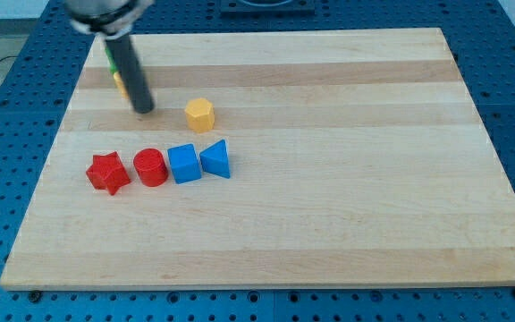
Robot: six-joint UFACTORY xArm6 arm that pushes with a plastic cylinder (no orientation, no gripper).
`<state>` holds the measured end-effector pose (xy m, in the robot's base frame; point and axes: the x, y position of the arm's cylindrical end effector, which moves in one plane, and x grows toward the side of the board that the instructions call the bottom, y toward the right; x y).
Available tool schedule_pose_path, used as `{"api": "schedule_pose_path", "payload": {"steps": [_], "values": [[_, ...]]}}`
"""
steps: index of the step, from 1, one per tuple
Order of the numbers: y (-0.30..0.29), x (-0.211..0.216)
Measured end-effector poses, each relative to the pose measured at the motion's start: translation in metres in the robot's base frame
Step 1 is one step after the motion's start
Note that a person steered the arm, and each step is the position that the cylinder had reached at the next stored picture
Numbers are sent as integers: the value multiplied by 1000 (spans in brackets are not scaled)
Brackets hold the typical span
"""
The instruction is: Move the yellow hexagon to the bottom of the yellow heart
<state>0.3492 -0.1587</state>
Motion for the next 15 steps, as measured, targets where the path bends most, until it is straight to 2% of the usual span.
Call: {"api": "schedule_pose_path", "payload": {"steps": [1,2,3,4,6,9,11,12,13,14,15], "values": [[68,-42],[128,-22],[137,20],[124,36],[19,36],[-21,70],[-83,41],[-76,68],[-43,88],[-20,65],[-22,37]]}}
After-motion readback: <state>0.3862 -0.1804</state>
